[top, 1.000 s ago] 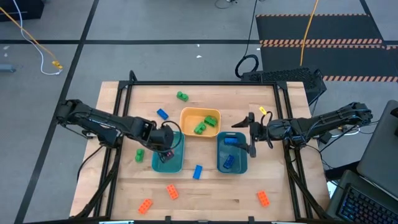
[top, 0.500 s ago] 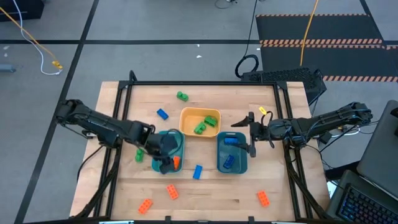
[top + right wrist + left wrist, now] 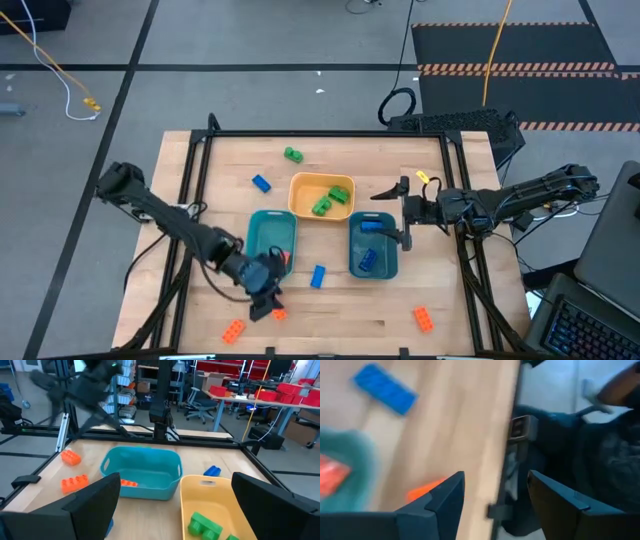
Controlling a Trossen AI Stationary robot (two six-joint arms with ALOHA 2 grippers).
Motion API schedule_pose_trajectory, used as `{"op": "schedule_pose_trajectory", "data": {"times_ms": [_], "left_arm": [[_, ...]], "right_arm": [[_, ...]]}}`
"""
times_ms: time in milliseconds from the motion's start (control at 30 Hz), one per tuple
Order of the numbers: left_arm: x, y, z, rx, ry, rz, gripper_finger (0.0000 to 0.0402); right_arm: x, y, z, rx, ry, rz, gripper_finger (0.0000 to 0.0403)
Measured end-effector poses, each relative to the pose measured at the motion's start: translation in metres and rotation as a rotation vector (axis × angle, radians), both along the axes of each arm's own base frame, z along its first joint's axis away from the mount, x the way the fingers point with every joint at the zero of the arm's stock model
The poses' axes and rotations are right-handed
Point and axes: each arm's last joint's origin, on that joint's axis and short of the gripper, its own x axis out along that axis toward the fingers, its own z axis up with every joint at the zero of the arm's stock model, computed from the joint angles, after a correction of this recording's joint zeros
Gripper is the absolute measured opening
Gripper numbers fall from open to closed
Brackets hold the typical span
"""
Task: Sort & place blocks by color
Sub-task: Put the orange game piece into the light blue bin
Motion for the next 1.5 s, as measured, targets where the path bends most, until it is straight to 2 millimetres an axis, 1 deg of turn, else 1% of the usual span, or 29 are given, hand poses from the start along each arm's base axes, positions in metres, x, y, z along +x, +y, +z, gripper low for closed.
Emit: {"op": "schedule_pose_trajectory", "data": {"times_ms": [67,133,167,233,333,400,500,567,600,667,833,1033,1133,1200,1300,1500], "left_arm": [[0.01,-0.012,-0.006,-0.019,-0.059,-0.03,0.021],[0.016,-0.021,-0.019,0.004,-0.084,-0.072,0.0206],[0.023,-0.026,-0.023,0.006,-0.113,-0.093,0.0203],[0.032,-0.034,-0.023,0.051,-0.138,-0.15,0.0198],[0.043,-0.045,-0.017,0.196,-0.125,-0.296,0.0186],[0.045,-0.048,-0.013,0.336,-0.07,-0.401,0.0176],[0.051,-0.055,-0.003,0.52,-0.049,-0.548,0.0161],[0.053,-0.058,-0.005,0.595,-0.018,-0.638,0.0153],[0.055,-0.061,-0.008,0.616,-0.015,-0.676,0.015],[0.056,-0.064,-0.021,0.642,0.038,-0.766,0.0148],[0.054,-0.064,-0.048,0.685,0.153,-0.944,0.0148],[0.053,-0.063,-0.065,0.74,0.206,-1.095,0.0148],[0.053,-0.063,-0.077,0.759,0.231,-1.16,0.0148],[0.053,-0.063,-0.082,0.767,0.234,-1.181,0.0152],[0.056,-0.064,-0.083,0.806,0.202,-1.18,0.0169],[0.058,-0.063,-0.083,0.808,0.199,-1.146,0.0234]], "right_arm": [[0.0,0.0,0.0,0.0,0.0,0.0,0.0377],[0.0,0.0,0.001,0.01,-0.01,0.0,0.0377],[0.0,0.0,0.001,0.019,-0.015,0.0,0.0377],[0.0,0.0,0.002,0.031,-0.027,0.001,0.0377],[0.0,0.002,0.003,0.034,-0.036,0.01,0.0377],[0.0,0.003,0.004,0.035,-0.039,0.017,0.0377],[-0.001,0.006,0.004,0.043,-0.039,0.029,0.0377],[-0.001,0.008,0.004,0.044,-0.039,0.04,0.0377],[-0.001,0.009,0.003,0.048,-0.037,0.044,0.0377],[-0.002,0.011,0.003,0.054,-0.036,0.054,0.0377],[-0.003,0.016,0.003,0.054,-0.031,0.081,0.0377],[-0.004,0.021,0.003,0.054,-0.028,0.108,0.0377],[-0.005,0.022,0.003,0.054,-0.028,0.111,0.0377],[-0.005,0.023,0.003,0.059,-0.027,0.106,0.0377],[-0.005,0.022,0.002,0.054,-0.024,0.073,0.0377],[-0.005,0.021,0.002,0.052,-0.023,0.062,0.0377]]}}
